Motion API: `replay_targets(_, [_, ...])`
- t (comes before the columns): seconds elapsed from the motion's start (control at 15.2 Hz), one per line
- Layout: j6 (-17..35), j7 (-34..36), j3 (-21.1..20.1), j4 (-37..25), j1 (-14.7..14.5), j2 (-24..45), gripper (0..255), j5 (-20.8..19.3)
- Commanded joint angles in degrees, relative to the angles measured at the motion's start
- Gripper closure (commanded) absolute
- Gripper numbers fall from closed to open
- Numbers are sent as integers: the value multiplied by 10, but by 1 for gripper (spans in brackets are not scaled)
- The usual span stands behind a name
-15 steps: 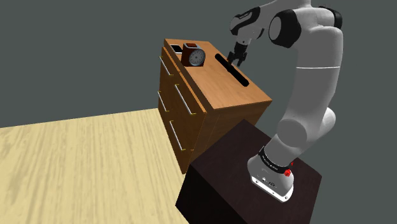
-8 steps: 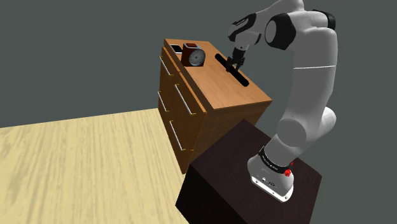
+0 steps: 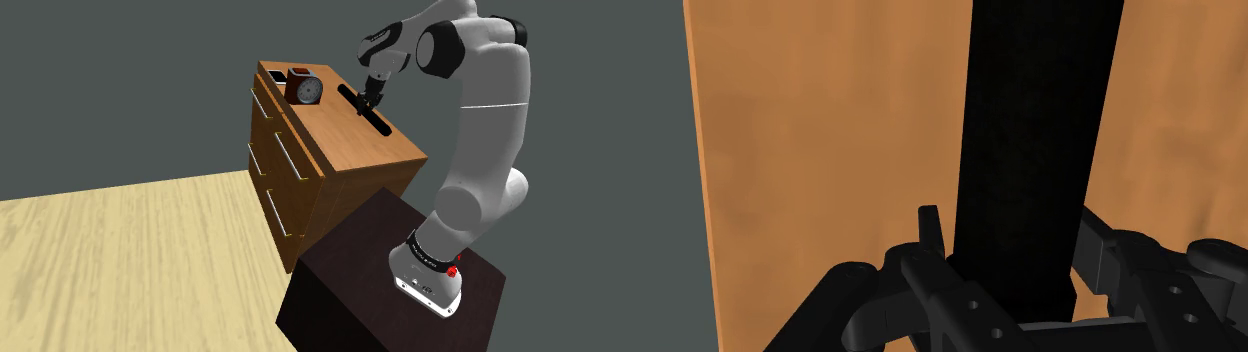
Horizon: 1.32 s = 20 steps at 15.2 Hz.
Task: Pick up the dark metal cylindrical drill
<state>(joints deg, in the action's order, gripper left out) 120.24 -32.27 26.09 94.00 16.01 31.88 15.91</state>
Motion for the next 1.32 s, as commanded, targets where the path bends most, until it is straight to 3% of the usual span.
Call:
replay_targets(0.0, [0, 0, 0, 1, 0, 0, 255, 0])
replay_targets(1.25, [-94, 16, 14, -53, -5, -45, 255, -25])
